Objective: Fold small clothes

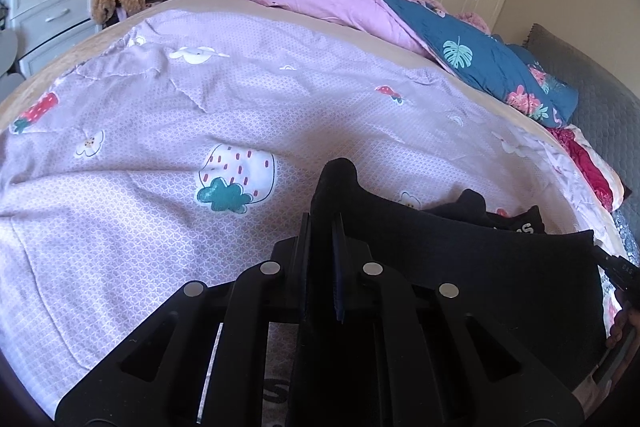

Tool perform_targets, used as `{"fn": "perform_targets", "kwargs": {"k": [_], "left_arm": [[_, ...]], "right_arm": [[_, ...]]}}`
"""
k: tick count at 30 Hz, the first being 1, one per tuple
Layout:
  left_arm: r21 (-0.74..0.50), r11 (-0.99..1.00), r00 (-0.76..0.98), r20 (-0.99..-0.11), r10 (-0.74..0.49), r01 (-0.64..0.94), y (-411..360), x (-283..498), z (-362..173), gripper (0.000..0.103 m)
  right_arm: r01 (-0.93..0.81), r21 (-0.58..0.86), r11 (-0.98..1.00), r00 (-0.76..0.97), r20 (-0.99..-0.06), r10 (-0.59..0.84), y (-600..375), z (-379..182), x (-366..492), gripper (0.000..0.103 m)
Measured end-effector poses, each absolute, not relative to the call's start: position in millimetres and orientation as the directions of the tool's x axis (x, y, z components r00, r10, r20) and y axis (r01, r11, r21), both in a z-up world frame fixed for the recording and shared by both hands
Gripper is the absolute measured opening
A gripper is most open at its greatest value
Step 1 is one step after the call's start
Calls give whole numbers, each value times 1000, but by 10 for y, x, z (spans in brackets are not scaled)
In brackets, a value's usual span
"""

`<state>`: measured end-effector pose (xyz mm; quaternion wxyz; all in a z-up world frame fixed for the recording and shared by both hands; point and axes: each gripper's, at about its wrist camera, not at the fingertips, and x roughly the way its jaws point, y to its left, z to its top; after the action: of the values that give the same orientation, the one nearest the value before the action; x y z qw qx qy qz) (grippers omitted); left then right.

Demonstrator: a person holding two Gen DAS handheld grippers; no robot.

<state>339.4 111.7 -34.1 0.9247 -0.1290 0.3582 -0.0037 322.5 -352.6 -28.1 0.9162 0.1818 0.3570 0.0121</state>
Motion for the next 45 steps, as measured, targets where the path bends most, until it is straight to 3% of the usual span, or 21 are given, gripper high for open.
{"fn": "perform_targets", "kwargs": {"k": [14, 20, 30, 34, 36, 40, 42, 45], "left_arm": [[-189, 970, 725, -688, -20, -153, 1127, 3216, -305, 7], [-162, 965, 719, -695, 37, -206, 1153, 2959, -211, 9], [-185, 957, 694, -720, 21, -221, 1008, 2644, -20, 34], [-162, 966, 696, -717, 26, -203, 870, 2543, 55, 50], [-160, 967, 692, -721, 23, -200, 809, 2508, 79, 54], [-158, 971, 695, -719, 13, -182, 724, 2445, 144, 67], [-150, 974, 695, -719, 10, -169, 679, 2414, 174, 71], [-142, 979, 688, -725, -2, -147, 609, 2383, 181, 76]], "right_arm": [[120, 220, 968, 738, -672, 61, -3472, -230, 3154, 13], [96, 191, 977, 751, -658, 55, -3468, -130, 3025, 20], [35, 190, 981, 778, -621, 92, -3426, 135, 2608, 36], [44, 168, 985, 782, -619, 71, -3392, 169, 2369, 37], [22, 177, 984, 785, -613, 92, -3360, 162, 2220, 46], [0, 143, 990, 781, -618, 89, -3281, 149, 2045, 49], [-9, 125, 992, 780, -620, 85, -3243, 143, 1991, 59], [-24, 117, 993, 774, -627, 93, -3161, 120, 1925, 61]]}}
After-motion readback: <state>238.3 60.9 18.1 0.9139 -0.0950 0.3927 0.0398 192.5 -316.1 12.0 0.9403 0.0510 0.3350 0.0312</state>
